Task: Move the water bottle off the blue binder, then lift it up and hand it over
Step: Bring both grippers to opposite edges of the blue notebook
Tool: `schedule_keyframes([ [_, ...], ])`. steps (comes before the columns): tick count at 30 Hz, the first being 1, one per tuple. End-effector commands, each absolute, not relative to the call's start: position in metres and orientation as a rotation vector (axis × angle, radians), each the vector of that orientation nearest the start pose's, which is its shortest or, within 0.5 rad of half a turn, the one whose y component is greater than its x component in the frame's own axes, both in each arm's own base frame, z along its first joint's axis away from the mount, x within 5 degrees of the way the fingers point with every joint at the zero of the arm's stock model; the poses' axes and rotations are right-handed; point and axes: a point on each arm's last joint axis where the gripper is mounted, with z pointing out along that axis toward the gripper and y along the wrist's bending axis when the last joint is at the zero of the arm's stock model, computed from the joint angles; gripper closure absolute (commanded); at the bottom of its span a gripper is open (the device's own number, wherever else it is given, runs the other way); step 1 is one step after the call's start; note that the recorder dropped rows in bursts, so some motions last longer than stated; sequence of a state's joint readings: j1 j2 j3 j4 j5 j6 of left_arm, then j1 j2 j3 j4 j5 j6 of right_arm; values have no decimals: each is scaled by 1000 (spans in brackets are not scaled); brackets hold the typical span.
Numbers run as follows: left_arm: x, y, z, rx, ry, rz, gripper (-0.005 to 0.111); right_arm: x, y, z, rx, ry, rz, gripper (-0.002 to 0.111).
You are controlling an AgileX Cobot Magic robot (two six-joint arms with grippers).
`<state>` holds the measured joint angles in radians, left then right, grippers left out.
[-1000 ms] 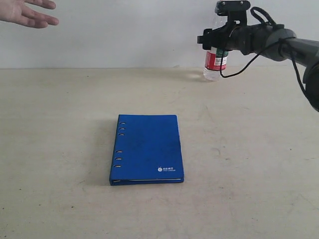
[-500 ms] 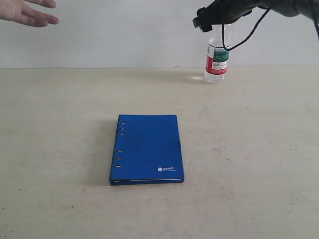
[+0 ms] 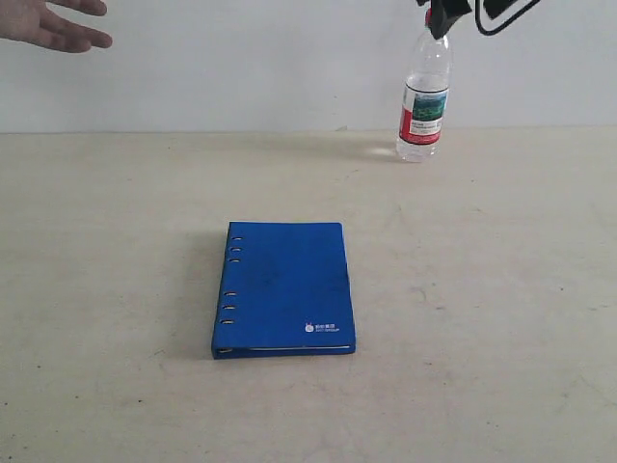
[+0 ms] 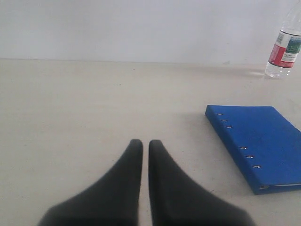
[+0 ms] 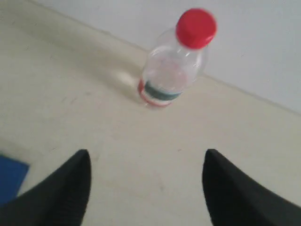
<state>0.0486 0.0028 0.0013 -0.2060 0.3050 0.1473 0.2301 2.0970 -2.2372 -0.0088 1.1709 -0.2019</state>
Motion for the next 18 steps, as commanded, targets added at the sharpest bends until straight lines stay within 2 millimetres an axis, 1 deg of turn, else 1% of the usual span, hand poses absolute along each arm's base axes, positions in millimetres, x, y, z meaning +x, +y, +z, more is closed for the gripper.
schedule_keyframes([
  [1, 55, -3, 187, -56, 1768, -67, 102, 445, 131, 332, -536, 2559, 421, 88],
  [2, 55, -3, 187, -56, 1768, -67, 102, 442, 137, 329, -557, 2552, 521, 95],
  [3, 55, -3, 187, -56, 1768, -67, 102, 440, 142, 325, -571, 2552, 612, 106],
  [4, 55, -3, 187, -56, 1768, -67, 102, 437, 146, 324, -561, 2550, 687, 108],
  [5, 55, -3, 187, -56, 1768, -67, 102, 433, 150, 315, -537, 2580, 779, 108],
  [6, 55, -3, 187, -56, 1768, -67, 102, 430, 150, 312, -535, 2595, 791, 108],
  [7, 55, -3, 187, -54, 1768, -64, 102, 422, 148, 301, -531, 2649, 785, 108],
  [9, 55, -2, 187, -28, 1770, -29, 102, 404, 137, 286, -597, 2731, 675, 108],
  [10, 55, -2, 187, -28, 1770, -29, 102, 389, 129, 280, -644, 2775, 595, 108],
  [11, 55, -2, 187, -28, 1770, -29, 102, 379, 125, 279, -667, 2795, 563, 108],
  [13, 55, -2, 187, -28, 1770, -29, 102, 354, 116, 284, -673, 2804, 530, 108],
  [14, 55, -2, 187, -28, 1770, -29, 102, 344, 112, 292, -629, 2715, 498, 108],
  [16, 55, -2, 191, -53, 1723, -43, 102, 316, 102, 319, -528, 2496, 447, 108],
  [17, 56, -1, 197, -123, 1661, -106, 102, 297, 96, 334, -468, 2361, 419, 108],
  [18, 56, -1, 200, -193, 1623, -178, 102, 287, 92, 338, -442, 2309, 402, 108],
])
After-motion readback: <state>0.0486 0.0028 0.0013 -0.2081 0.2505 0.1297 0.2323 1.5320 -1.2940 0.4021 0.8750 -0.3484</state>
